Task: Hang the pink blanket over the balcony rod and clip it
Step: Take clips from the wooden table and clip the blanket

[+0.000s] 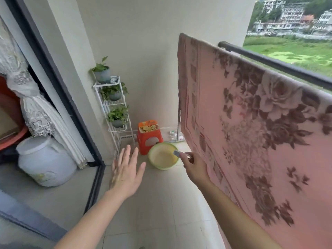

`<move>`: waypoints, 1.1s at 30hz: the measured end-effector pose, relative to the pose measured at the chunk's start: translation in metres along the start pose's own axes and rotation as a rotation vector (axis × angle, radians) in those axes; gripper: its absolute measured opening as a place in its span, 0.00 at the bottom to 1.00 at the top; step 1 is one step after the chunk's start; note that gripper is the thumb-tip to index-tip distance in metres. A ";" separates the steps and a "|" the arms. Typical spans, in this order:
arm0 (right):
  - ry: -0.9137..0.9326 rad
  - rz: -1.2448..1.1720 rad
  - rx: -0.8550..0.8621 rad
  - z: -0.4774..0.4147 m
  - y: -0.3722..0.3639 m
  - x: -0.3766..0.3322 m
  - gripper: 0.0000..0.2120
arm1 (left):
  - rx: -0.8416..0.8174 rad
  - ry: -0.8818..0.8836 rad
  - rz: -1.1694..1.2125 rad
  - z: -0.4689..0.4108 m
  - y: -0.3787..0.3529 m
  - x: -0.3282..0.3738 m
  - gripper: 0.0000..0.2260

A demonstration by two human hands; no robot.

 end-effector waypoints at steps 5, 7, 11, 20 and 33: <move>0.008 0.022 0.011 -0.121 -0.077 -0.038 0.19 | -0.036 0.015 0.042 -0.138 -0.005 -0.062 0.29; -0.014 0.017 0.038 -0.164 -0.095 -0.056 0.15 | -0.076 -0.004 0.034 -0.198 0.000 -0.076 0.30; -0.069 0.005 0.082 -0.251 -0.106 -0.079 0.15 | -0.125 -0.065 0.028 -0.307 0.005 -0.078 0.30; -0.097 0.000 0.126 -0.443 -0.125 -0.082 0.07 | -0.232 -0.094 0.036 -0.511 -0.073 -0.079 0.31; -0.109 0.084 0.127 -0.753 -0.129 -0.132 0.20 | -0.320 0.001 0.126 -0.822 -0.097 -0.068 0.33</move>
Point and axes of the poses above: each hand's wrist, its own z-axis away from the middle knuckle, its own y-axis out of the back of the hand, x = y × z, the point moved 3 cm from there along -z, towards the middle knuckle, and after that the axes turned 11 degrees about z, right-handed, at the moved point
